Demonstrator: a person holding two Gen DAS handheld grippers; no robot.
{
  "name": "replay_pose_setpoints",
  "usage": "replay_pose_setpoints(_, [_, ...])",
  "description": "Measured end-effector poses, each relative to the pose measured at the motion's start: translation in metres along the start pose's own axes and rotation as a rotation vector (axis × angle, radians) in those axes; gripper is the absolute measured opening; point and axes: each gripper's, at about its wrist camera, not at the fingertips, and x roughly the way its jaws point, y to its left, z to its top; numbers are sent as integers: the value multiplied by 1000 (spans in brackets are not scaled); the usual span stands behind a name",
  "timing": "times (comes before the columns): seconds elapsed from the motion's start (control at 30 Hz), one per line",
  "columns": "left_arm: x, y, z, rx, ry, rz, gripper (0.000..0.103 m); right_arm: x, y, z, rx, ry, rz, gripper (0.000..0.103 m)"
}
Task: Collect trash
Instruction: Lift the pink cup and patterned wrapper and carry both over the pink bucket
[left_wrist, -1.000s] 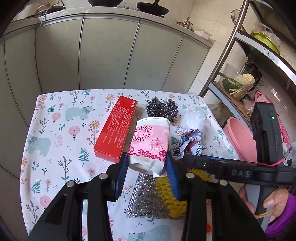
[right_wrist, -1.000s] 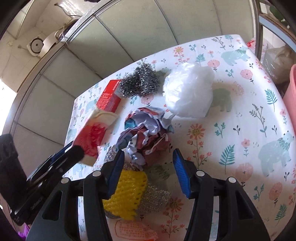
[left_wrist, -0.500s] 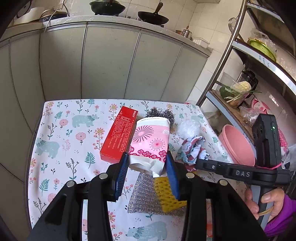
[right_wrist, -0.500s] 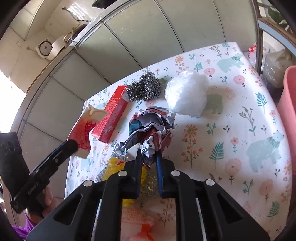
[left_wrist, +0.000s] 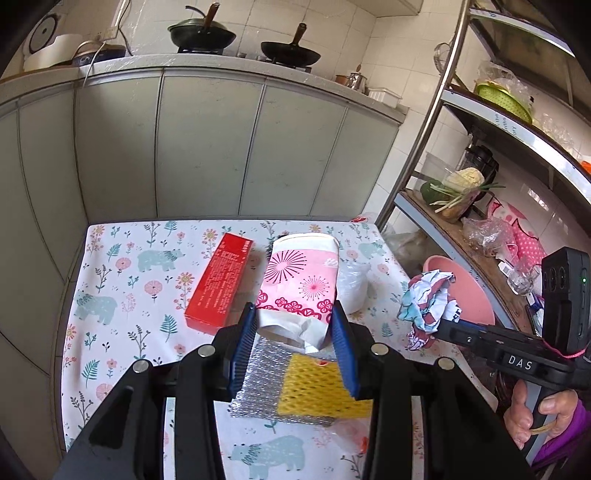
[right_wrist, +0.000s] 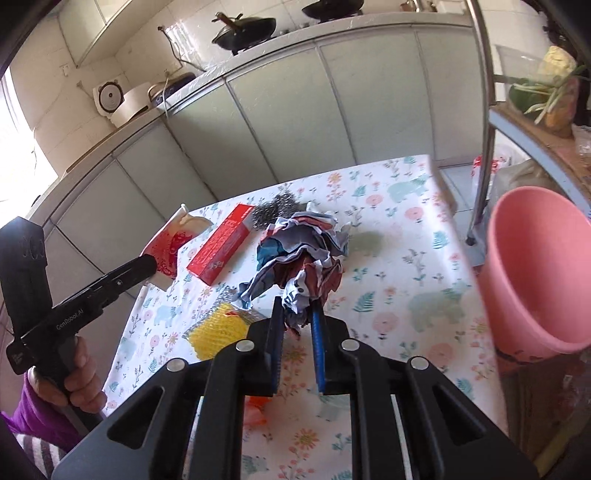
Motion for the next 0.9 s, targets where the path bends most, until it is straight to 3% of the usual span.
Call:
replay_pose_setpoints(0.5, [18, -88, 12, 131, 10, -123, 39, -60, -61, -19, 86, -133, -146, 14])
replay_pose_setpoints(0.9, [74, -202, 17, 301, 77, -231, 40, -91, -145, -30, 214, -206, -304, 14])
